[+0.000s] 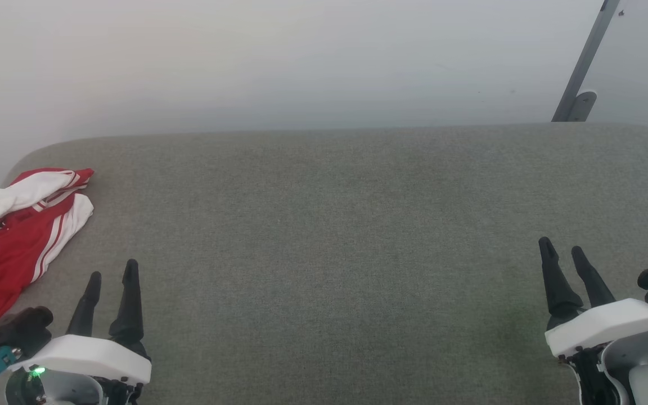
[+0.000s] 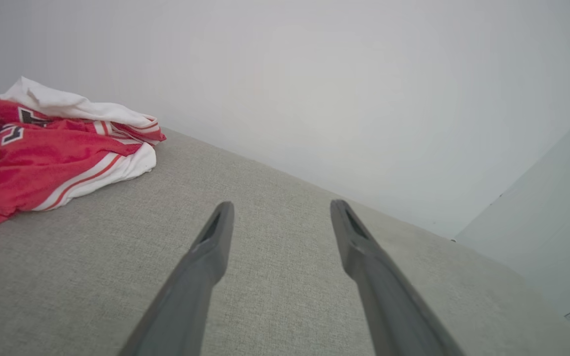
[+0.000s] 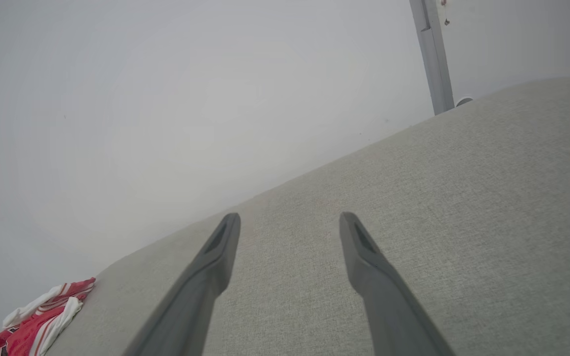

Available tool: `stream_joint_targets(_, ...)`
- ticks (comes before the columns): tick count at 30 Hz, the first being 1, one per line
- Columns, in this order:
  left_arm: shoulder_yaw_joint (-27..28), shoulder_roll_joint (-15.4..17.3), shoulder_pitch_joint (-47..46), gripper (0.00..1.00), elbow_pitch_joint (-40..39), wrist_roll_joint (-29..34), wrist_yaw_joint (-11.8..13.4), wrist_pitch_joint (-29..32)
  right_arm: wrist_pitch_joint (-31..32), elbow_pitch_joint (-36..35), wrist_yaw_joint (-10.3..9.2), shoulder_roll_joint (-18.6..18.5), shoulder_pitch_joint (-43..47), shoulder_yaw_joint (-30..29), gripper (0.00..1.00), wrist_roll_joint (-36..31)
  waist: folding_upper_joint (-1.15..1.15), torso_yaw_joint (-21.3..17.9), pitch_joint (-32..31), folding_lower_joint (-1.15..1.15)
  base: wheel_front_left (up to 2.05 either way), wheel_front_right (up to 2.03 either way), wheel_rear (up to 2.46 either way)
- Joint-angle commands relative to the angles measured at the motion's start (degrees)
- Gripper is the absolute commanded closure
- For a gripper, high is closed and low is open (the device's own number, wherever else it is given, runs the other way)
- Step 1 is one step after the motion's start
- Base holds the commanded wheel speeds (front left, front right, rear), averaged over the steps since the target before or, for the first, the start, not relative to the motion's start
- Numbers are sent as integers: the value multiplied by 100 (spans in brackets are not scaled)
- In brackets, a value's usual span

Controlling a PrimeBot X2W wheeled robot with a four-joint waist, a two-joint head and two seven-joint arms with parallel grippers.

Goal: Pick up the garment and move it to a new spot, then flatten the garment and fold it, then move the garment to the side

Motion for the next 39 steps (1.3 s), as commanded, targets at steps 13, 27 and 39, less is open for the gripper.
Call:
stream_joint_targets(13,1,74,80,0,-155,840,-11,-227,-137,-166,4,-25,3,-72,0,-845,0,-7,-8,0,0,0,0)
stream_joint_targets(27,-95,165,150,0,-213,1554,-28,-404,-223,-220,4,-26,42,-73,0,-1538,0,7,-9,0,0,0,0)
stream_joint_targets(39,-155,223,160,0,-228,2044,-22,-531,-296,-248,5,-40,44,-61,0,-2046,0,5,-8,0,0,0,0)
